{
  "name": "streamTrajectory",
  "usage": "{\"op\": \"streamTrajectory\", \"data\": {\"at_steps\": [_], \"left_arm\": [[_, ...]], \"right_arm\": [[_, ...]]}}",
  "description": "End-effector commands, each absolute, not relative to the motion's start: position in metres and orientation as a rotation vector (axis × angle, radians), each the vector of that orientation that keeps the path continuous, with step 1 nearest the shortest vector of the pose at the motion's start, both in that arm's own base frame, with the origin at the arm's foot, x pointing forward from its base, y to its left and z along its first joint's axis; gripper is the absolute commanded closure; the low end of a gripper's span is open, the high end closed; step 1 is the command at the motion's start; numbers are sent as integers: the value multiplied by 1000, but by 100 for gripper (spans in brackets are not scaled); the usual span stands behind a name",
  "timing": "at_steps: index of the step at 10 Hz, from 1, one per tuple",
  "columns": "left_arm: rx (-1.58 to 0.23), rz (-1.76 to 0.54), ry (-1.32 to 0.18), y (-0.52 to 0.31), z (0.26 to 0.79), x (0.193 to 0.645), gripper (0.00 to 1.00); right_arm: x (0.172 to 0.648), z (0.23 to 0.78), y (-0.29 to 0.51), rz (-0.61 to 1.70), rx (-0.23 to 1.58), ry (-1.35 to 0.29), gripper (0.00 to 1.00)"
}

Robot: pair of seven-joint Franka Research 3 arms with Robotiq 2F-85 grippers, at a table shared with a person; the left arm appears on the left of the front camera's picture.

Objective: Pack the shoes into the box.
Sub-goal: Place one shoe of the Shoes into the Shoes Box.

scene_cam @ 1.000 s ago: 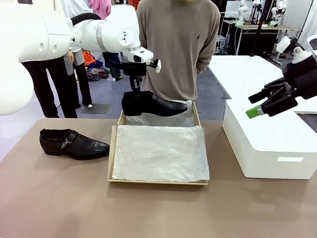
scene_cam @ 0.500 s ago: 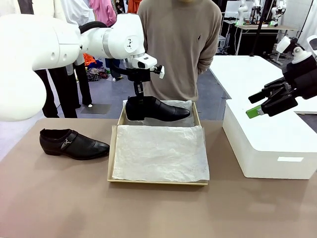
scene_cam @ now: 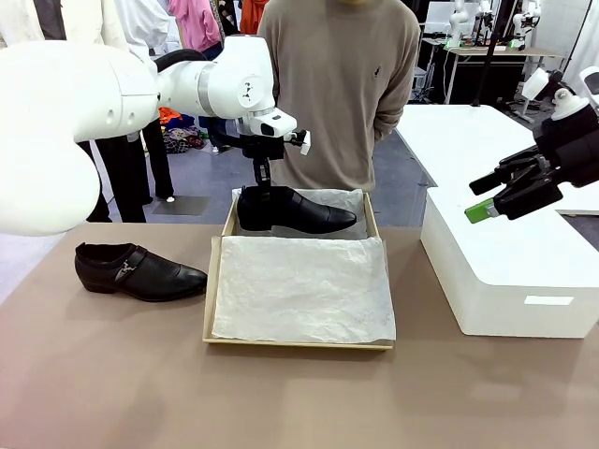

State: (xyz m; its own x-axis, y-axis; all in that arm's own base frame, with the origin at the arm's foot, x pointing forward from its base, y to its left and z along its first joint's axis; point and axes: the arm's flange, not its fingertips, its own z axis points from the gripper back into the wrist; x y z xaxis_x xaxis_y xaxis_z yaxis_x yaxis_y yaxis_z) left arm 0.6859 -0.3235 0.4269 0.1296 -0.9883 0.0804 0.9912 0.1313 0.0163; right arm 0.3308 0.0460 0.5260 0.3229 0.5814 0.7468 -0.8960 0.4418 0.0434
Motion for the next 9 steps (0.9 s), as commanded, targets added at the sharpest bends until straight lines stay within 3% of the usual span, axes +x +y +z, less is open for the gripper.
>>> {"op": "streamTrajectory", "data": {"at_steps": [1, 9], "left_arm": [[-23, -1451, -73, -329, 433, 697, 100], [-34, -1448, -61, -332, 413, 697, 100]], "right_arm": [[334, 525, 45, 1048, 526, -757, 0], [334, 525, 45, 1048, 526, -757, 0]]}}
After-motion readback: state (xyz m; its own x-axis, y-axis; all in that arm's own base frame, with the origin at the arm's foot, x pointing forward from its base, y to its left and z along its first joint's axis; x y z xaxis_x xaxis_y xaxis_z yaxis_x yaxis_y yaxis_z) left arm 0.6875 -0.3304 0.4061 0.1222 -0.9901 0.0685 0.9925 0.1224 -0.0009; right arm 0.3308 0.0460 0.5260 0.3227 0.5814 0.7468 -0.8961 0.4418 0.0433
